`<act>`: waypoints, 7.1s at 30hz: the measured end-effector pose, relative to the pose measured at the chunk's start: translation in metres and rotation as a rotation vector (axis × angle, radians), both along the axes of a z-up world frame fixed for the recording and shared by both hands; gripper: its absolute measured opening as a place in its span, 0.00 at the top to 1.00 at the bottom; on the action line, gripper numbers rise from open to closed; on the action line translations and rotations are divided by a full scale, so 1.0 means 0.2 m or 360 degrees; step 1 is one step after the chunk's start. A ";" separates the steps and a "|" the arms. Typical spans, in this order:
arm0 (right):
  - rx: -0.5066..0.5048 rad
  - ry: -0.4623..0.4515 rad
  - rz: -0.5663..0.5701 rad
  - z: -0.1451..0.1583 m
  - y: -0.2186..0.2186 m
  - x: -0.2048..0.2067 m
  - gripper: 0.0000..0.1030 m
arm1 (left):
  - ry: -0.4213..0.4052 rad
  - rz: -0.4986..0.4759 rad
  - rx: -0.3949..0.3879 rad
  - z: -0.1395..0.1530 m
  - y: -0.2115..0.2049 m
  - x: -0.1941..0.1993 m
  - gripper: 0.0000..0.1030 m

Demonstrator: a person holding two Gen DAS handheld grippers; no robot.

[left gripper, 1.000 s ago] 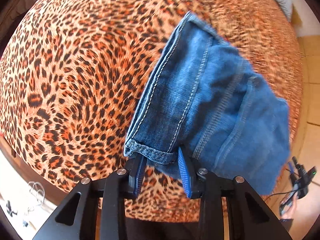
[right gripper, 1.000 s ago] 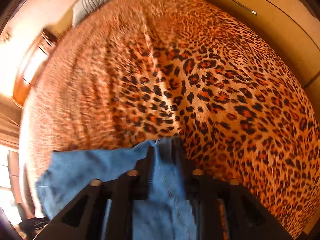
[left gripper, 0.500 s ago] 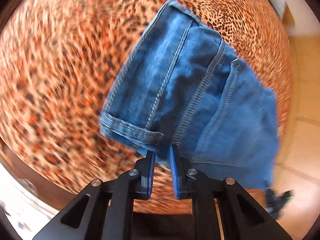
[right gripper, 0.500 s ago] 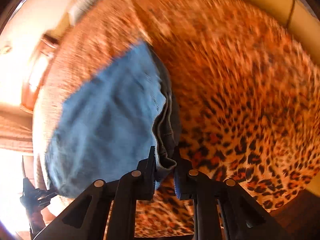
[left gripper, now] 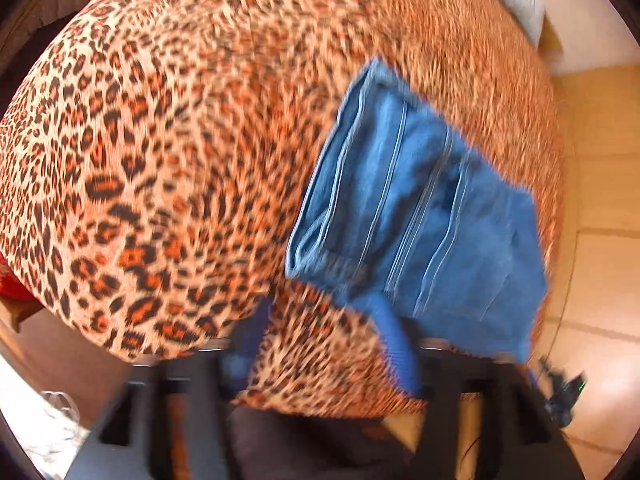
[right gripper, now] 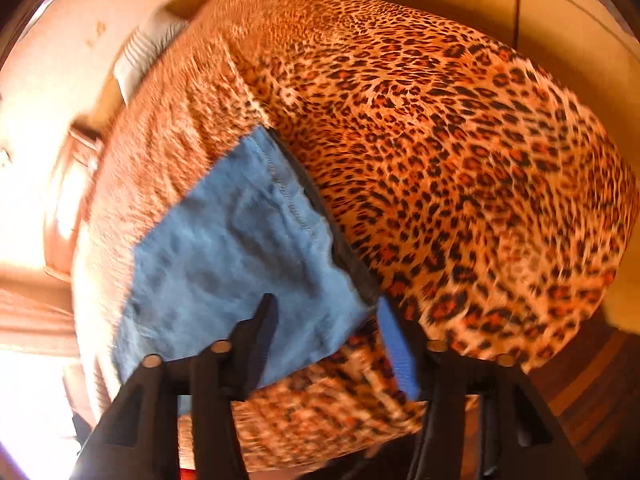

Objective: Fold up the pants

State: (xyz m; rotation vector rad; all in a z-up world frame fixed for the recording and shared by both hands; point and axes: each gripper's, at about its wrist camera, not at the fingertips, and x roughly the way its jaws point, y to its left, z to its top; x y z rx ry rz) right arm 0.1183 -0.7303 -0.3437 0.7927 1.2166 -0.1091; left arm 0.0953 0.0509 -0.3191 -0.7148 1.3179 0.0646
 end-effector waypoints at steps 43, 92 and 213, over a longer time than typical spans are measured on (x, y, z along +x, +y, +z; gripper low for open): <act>0.0183 -0.0191 0.0666 0.09 1.03 0.70 0.48 | 0.0070 -0.0134 0.0094 -0.04 -0.01 0.86 0.44; 0.0513 -0.0324 -0.0521 -0.31 -0.12 -0.36 0.29 | -0.0083 -0.1865 0.0602 0.32 -2.90 1.19 0.34; 0.0099 -0.0634 0.2512 0.30 1.67 0.77 0.58 | -0.0350 0.0487 -0.0048 0.37 -1.32 -0.58 0.79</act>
